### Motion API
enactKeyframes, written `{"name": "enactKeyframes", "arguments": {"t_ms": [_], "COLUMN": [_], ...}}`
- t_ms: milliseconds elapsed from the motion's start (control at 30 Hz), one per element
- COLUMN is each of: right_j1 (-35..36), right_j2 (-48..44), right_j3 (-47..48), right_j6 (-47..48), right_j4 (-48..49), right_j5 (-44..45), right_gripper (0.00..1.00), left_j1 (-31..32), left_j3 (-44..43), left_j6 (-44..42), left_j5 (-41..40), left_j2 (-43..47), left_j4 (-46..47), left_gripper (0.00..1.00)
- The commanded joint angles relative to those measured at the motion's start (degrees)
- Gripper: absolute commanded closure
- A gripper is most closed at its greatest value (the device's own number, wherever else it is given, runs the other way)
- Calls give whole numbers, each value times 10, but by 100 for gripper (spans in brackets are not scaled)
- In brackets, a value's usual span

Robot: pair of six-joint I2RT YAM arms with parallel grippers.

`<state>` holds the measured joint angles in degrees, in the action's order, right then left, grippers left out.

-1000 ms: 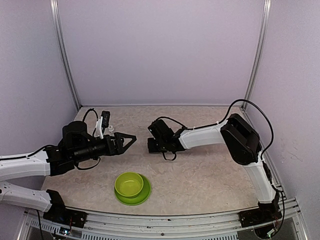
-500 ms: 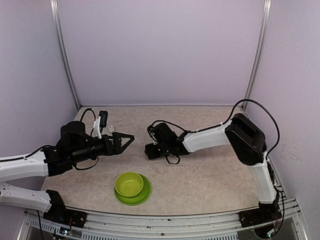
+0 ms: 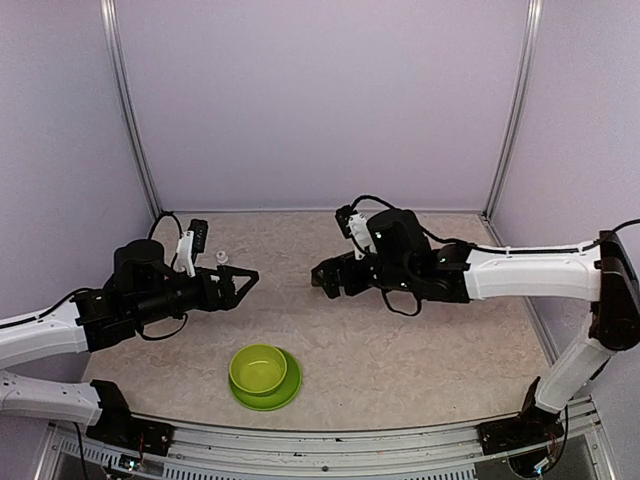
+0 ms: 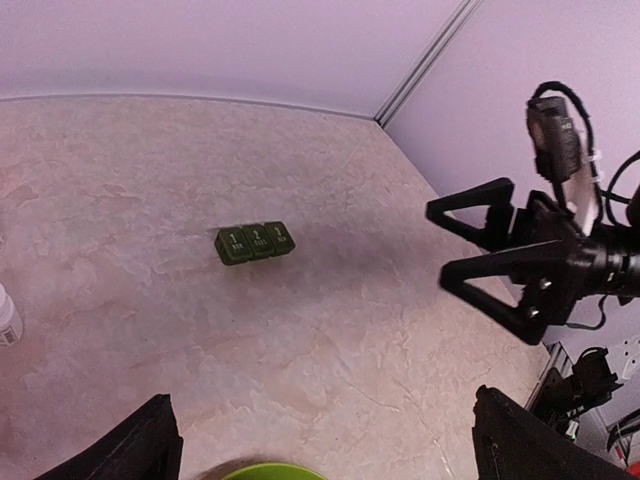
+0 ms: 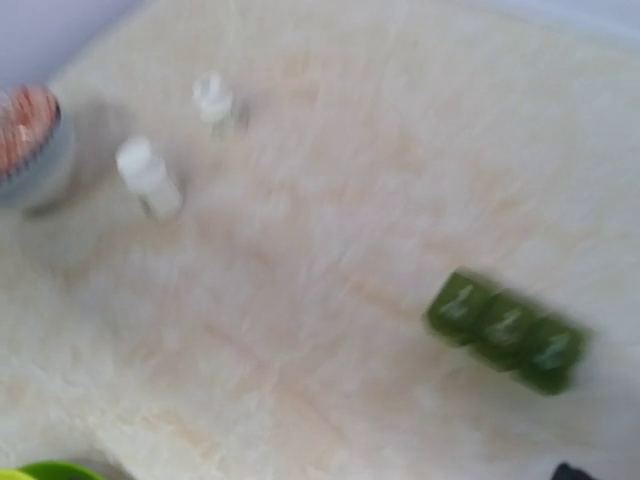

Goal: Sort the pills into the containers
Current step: Position the pill container at the center of the board, then reset both arms

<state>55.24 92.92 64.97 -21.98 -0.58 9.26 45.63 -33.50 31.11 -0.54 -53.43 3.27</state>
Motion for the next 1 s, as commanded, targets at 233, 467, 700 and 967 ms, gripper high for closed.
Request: {"name": "enactKeyframes", "arguments": {"t_ms": [233,467,700,967], "right_j1": [-55,-108,-228,-465], "right_j2": [-270,-399,-492,-491], "right_j3": [-177,-237,-281,-301], "right_j6": [10,12,27,40], "right_j4": [-91,-139,-146,-170], "right_j5": [101,108,24,-169], "right_gripper": [0,0,0,0], "left_j1": [-10,-25,-105,-269], "left_j3": [-14,16,90,121], "left_j6": [-72,-132,-145,-110], "left_j5": [-114,-134,-74,0], "left_j2": [39,42,88,118], "left_j4": [-73,-41,55,77], "left_gripper": [1,1,1,1]}}
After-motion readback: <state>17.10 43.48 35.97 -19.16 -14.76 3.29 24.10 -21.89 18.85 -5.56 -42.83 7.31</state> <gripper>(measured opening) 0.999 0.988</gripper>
